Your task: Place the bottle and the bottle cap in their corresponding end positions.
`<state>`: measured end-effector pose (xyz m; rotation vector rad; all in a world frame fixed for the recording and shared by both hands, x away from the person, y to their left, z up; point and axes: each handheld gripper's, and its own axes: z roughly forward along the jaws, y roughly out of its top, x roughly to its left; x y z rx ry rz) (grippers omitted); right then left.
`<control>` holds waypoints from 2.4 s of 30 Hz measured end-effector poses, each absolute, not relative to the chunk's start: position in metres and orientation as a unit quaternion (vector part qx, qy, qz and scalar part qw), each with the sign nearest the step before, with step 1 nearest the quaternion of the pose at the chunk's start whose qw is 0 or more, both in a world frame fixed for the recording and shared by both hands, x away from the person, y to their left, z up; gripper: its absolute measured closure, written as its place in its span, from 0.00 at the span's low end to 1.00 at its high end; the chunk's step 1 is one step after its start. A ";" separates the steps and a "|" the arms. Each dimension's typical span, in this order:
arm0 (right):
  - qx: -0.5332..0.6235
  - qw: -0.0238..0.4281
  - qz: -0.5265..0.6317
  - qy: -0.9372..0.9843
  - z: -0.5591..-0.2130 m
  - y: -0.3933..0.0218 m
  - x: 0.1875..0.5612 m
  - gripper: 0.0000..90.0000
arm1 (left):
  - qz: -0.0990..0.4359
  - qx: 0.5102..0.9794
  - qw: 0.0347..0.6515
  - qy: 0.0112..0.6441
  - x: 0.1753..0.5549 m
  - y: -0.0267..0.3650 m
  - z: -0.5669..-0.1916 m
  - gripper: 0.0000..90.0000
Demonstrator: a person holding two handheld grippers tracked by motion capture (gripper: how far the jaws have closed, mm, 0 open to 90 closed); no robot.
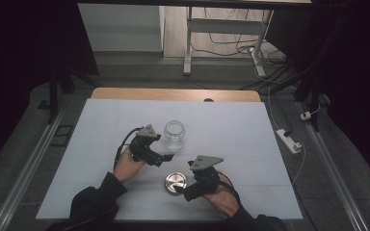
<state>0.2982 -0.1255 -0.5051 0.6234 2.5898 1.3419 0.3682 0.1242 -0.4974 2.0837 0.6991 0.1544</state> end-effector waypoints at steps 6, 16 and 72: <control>0.206 0.084 0.447 0.866 -0.503 -0.127 0.298 0.00 | 0.057 0.846 0.452 0.277 0.360 0.125 -0.497 0.00; 0.207 0.092 0.449 0.864 -0.496 -0.132 0.297 0.00 | 0.046 0.842 0.466 0.269 0.340 0.131 -0.489 0.00; 0.264 0.158 0.432 0.848 -0.471 -0.200 0.283 0.00 | 0.071 0.808 0.478 0.336 0.235 0.232 -0.488 0.00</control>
